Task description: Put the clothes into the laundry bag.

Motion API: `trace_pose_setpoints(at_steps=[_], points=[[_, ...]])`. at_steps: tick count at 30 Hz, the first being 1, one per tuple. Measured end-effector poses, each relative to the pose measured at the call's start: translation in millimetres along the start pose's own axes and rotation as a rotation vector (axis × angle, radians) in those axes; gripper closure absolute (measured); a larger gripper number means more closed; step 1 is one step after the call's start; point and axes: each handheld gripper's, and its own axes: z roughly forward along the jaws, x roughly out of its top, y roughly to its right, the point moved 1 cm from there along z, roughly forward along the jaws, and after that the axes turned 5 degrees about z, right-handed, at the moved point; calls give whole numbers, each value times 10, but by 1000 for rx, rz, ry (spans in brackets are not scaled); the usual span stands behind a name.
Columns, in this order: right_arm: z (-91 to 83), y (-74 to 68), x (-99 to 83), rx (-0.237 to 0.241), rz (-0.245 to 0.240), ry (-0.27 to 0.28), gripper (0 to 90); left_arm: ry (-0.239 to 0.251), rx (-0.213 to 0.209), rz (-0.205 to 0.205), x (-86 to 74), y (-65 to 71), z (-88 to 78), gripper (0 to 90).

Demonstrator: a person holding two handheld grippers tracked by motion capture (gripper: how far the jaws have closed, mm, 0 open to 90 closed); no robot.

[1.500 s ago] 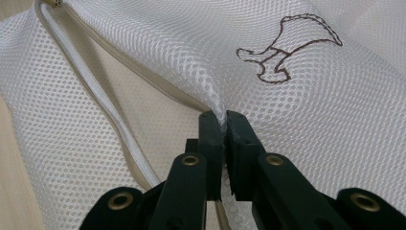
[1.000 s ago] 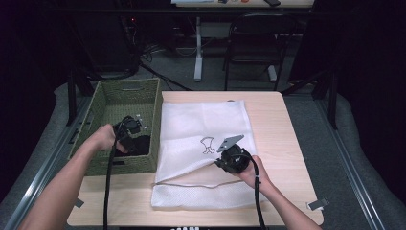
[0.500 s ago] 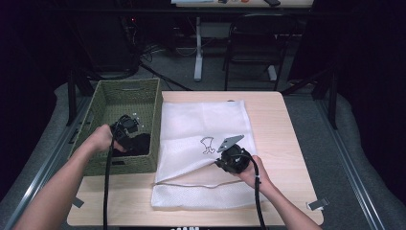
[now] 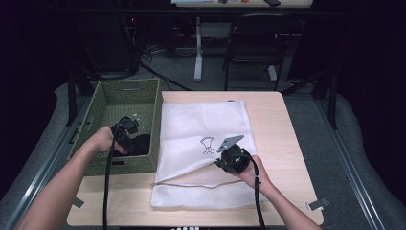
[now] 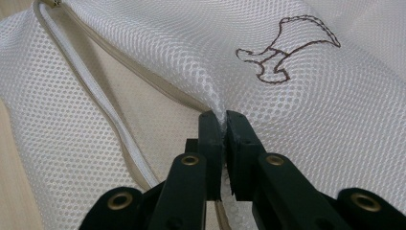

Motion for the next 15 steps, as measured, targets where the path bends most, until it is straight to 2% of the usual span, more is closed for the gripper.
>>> trace_pose_setpoints(at_steps=[5, 15], points=[[-4, 0, -2, 0, 5, 1, 859, 15, 12, -1, -10, 21, -27, 543], [-11, 3, -7, 0, 5, 2, 859, 75, 45, -3, -86, 42, -120, 589]])
